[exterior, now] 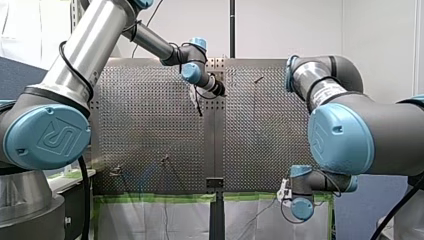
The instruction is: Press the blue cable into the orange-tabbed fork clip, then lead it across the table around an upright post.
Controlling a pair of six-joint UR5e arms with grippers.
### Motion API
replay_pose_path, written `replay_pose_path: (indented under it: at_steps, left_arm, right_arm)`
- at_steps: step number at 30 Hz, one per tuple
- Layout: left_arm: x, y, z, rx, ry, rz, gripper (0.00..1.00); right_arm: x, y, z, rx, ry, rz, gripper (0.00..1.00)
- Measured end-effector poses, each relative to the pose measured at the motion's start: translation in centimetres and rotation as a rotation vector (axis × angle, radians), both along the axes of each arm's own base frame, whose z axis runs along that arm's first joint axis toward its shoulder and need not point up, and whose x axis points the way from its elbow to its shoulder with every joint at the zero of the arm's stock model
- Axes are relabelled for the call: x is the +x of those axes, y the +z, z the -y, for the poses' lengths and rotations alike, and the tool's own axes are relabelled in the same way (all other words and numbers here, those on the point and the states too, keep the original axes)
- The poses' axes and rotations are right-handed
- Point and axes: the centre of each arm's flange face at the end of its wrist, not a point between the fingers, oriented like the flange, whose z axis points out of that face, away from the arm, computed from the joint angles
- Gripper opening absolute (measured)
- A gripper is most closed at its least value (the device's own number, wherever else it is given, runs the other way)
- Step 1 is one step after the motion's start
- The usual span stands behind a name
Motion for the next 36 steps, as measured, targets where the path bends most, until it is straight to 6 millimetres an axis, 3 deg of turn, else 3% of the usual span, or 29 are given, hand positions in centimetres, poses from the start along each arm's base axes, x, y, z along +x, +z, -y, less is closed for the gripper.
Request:
replay_pose_path:
  at_steps: [8,16,25,36]
  left_arm:
    - [-0.1,0.0,0.0,0.001,-0.008,-0.004,1.00]
    - [-0.1,0.0,0.0,0.000,-0.010,-0.003,1.00]
    - [0.0,0.0,0.1,-0.001,-0.010,-0.001,1.00]
    - [-0.1,0.0,0.1,0.003,-0.009,-0.002,1.00]
  right_arm:
    - [1.0,5.2,5.0,-0.073,0.040,0.010,0.00]
    - [1.9,10.7,8.2,-0.118,0.067,0.017,0.00]
    - [3.0,16.8,9.8,-0.144,0.094,-0.007,0.00]
    - [3.0,22.8,10.3,-0.150,0.094,0.007,0.00]
